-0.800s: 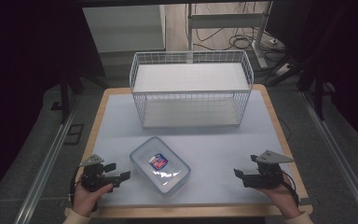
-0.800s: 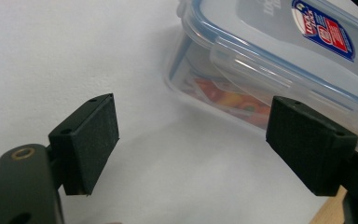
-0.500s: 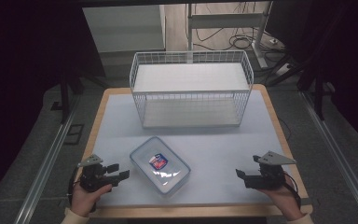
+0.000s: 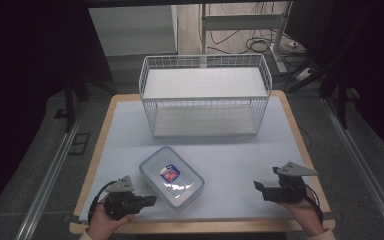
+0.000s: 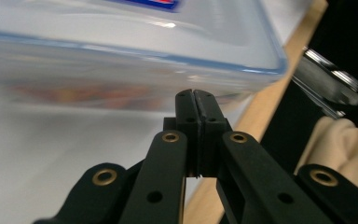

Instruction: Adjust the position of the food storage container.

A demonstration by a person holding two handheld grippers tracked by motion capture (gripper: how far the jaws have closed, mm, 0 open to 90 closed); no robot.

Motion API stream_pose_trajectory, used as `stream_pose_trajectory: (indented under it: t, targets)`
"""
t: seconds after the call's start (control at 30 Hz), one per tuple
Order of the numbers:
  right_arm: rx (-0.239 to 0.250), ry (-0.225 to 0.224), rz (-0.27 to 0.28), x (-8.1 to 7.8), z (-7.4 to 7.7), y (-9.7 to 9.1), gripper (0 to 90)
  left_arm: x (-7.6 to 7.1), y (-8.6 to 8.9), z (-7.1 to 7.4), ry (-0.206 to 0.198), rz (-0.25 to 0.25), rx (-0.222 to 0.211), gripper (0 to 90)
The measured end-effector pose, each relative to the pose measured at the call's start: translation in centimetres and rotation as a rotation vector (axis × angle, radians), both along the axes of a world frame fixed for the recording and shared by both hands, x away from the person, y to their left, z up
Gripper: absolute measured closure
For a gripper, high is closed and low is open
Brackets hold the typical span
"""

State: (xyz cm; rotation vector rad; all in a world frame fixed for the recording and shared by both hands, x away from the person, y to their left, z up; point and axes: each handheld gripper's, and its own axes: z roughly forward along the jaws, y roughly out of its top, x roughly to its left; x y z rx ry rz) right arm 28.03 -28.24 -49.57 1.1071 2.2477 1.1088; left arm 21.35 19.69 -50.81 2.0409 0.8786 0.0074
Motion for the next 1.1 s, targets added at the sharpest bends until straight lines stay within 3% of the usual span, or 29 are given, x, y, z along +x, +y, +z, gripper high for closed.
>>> stream_pose_trajectory:
  t: [0.2,0.63,0.87,1.1]
  targets:
    - [-0.001,-0.001,-0.002,-0.1,0.1,0.0,12.9,-0.3,-1.9,-0.1,-0.023,-0.04,0.026,90.0]
    - [-0.001,0.014,0.005,0.1,-0.1,0.2,12.9,-0.1,-3.5,-0.1,-0.031,-0.078,0.028,90.0]
    - [-0.001,0.014,0.008,0.0,-0.1,0.2,12.9,1.5,-5.9,0.2,-0.032,-0.126,0.045,90.0]
    - [-0.009,0.016,0.016,0.0,-0.2,0.4,13.6,2.6,-7.7,0.3,-0.023,-0.142,0.046,90.0]
